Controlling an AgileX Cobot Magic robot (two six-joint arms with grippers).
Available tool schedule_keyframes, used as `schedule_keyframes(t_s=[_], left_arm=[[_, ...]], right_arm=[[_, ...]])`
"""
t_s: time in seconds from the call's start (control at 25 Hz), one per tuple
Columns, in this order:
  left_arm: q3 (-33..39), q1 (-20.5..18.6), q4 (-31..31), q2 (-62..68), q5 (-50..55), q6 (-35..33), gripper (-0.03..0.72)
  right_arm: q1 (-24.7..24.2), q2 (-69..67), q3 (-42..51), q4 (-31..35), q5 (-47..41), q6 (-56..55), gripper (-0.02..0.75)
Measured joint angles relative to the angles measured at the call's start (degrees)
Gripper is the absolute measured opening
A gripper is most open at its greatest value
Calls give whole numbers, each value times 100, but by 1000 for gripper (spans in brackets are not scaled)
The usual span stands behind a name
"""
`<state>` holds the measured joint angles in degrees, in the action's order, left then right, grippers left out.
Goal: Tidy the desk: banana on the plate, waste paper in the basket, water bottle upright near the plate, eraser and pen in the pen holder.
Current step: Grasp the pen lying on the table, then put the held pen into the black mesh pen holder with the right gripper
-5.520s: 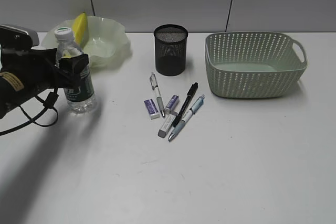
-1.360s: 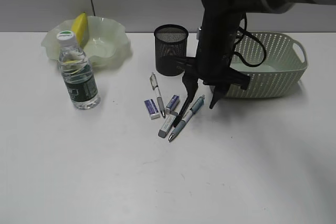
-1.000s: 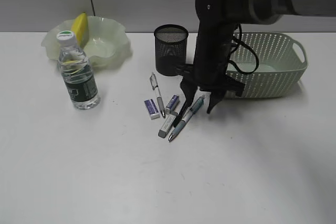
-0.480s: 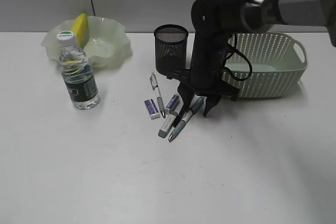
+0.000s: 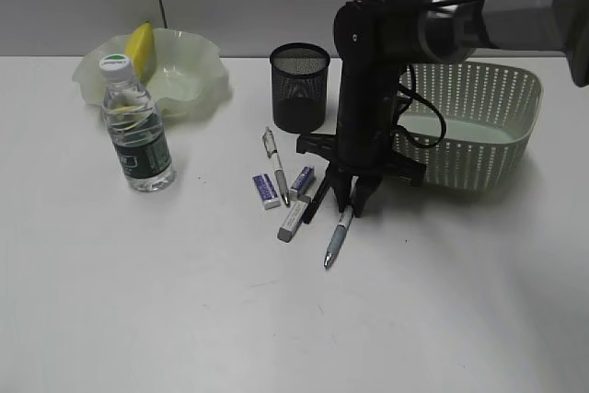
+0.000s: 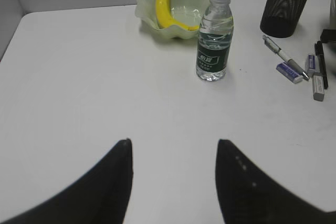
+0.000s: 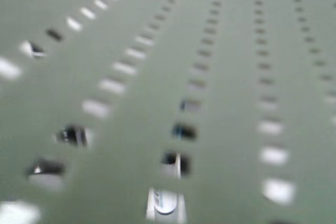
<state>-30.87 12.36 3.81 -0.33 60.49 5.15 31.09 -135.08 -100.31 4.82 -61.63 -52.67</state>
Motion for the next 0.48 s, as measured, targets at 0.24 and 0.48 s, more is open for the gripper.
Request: schedule_keyframes(t_s=[0.24, 0.48], left_arm=[[0, 0, 0, 0, 0, 0, 382], [0, 0, 0, 0, 0, 0, 382]], right_arm=[[257, 269, 18, -664, -140, 106, 140], [587, 927, 23, -1505, -148, 457, 140]])
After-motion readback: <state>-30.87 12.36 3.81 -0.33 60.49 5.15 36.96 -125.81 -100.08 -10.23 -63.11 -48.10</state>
